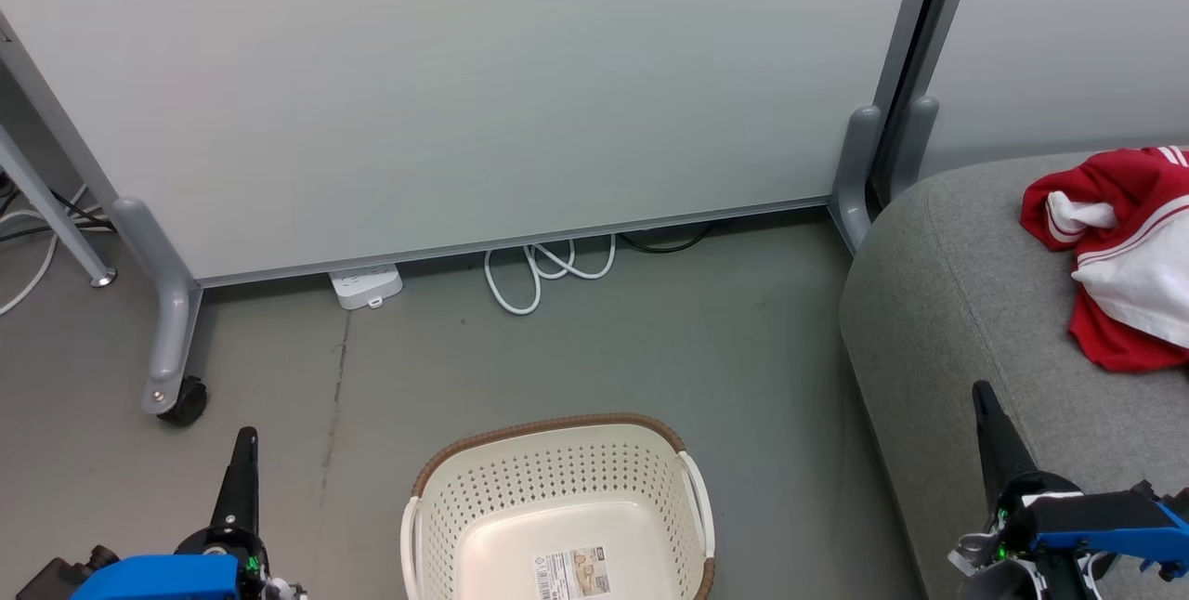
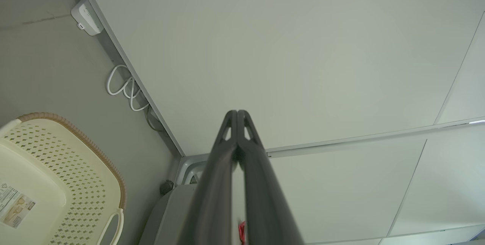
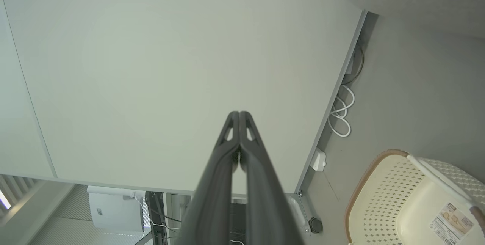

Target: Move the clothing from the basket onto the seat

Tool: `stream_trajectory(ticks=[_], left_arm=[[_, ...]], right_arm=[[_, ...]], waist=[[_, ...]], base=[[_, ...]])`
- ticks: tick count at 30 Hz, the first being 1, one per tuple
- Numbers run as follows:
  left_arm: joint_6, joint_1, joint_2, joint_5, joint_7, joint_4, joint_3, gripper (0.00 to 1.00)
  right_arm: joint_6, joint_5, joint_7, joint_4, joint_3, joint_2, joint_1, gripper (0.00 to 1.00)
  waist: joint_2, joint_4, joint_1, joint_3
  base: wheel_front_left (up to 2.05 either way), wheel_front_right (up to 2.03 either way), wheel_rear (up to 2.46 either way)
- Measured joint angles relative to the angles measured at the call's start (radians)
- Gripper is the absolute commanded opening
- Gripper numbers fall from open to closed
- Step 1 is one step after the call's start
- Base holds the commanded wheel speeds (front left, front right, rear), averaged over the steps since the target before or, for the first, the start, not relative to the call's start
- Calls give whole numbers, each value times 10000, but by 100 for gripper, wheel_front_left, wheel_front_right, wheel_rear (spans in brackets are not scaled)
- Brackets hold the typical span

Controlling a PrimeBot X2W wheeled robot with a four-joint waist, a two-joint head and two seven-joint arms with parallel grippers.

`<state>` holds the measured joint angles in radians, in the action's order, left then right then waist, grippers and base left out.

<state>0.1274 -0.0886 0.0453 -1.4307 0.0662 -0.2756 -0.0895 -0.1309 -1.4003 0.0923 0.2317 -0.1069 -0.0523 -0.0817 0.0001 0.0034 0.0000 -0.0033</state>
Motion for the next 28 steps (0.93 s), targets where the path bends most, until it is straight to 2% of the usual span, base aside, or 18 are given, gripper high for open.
stream_trajectory(ticks=[28], left_arm=[[0, -135, 19, -1804, 472, 295, -247, 0]], right_arm=[[2, -2104, 207, 134, -67, 6, -217, 0]], waist=[[0, -34, 0, 65]], base=[[0, 0, 0]])
